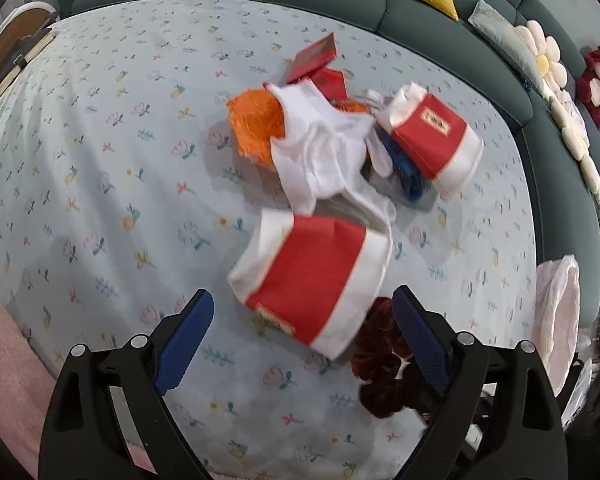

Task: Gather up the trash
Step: 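Grasp the red-and-white paper cup with the left tool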

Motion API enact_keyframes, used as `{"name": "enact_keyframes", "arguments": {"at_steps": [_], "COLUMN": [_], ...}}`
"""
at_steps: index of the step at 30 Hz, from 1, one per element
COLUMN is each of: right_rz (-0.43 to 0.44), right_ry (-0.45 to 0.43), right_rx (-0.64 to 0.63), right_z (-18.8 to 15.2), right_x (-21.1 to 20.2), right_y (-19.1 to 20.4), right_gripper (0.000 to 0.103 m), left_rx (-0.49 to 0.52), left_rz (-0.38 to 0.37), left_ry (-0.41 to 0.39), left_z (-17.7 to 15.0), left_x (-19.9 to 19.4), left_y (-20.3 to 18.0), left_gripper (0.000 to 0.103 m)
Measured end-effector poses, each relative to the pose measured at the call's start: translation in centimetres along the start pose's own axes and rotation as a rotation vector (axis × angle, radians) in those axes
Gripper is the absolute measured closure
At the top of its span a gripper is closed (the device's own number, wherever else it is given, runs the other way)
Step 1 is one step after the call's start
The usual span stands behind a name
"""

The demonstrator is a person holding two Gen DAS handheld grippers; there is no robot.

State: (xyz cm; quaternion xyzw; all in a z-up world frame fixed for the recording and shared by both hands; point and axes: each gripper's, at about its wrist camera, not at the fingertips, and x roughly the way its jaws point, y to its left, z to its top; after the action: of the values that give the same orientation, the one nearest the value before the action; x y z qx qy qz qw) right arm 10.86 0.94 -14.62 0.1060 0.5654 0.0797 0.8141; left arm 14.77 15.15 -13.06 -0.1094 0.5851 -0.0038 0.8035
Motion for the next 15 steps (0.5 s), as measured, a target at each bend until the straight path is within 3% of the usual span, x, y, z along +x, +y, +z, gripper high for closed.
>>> {"name": "enact_keyframes", "arguments": {"at_steps": [5, 10, 15], "right_rz": [-0.090, -0.109, -0.109], "right_ry": [-0.050, -0.075, -0.077], "right_rx": [0.061, 0.098, 0.101], "right_z": [0.2, 0.4, 0.5], "right_x": [-2.0, -3.3, -3.4], "right_y": [-2.5, -4.7, -5.1], "right_gripper": [0.086, 0.086, 0.086], "left_rx": [0.052, 0.125, 0.159], "left_rz": [0.074, 0.159, 0.177], "left_ry": [-0.011, -0.052, -0.069], "left_z": [-2.3, -3.5, -3.8], "left_x": [0.6, 1.6, 2.5], "left_y": [-0.9, -1.7, -1.8], "left_gripper": [0.016, 0.017, 0.035]}}
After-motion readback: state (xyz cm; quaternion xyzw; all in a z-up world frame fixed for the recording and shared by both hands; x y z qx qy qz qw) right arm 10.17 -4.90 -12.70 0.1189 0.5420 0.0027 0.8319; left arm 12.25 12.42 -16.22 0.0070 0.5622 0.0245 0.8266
